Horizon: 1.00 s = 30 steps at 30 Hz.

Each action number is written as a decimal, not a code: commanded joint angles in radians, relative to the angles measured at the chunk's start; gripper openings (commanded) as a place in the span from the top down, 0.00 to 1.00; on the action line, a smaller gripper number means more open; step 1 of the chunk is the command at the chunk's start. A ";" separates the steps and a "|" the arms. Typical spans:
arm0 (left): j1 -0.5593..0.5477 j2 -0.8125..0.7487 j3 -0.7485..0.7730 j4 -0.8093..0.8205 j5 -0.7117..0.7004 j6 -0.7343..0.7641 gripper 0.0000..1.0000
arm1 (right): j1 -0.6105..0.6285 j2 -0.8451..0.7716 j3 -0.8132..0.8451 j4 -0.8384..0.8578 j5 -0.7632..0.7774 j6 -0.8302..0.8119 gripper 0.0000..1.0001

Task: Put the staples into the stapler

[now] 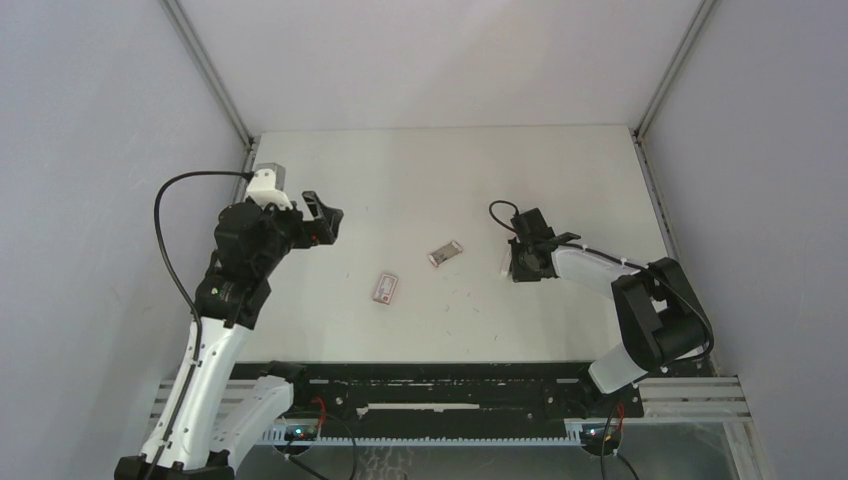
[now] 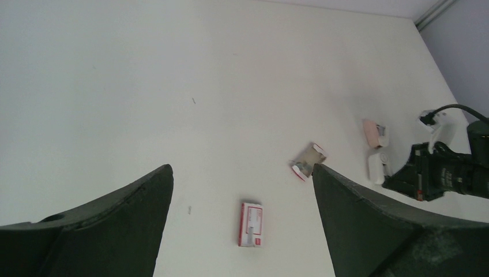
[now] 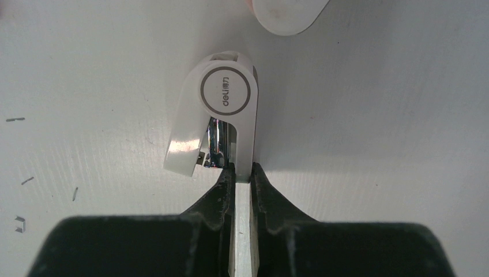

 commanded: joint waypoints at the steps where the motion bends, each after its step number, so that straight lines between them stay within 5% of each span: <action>1: 0.004 -0.023 -0.072 0.062 0.088 -0.096 0.09 | 0.003 -0.030 0.038 0.026 -0.020 -0.045 1.00; 5: -0.132 -0.097 -0.259 0.373 0.140 -0.159 0.10 | 0.002 -0.103 0.040 0.016 -0.172 -0.076 1.00; 14: -0.575 -0.063 -0.624 1.041 0.106 0.180 0.11 | 0.088 -0.195 0.047 0.006 -0.711 -0.087 1.00; 19: -0.726 0.026 -0.666 1.068 0.097 0.396 0.12 | 0.162 -0.190 0.046 -0.069 -0.906 -0.125 1.00; 30: -1.003 0.020 -0.728 0.973 -0.037 0.569 0.11 | 0.296 -0.158 0.047 -0.157 -0.917 -0.121 1.00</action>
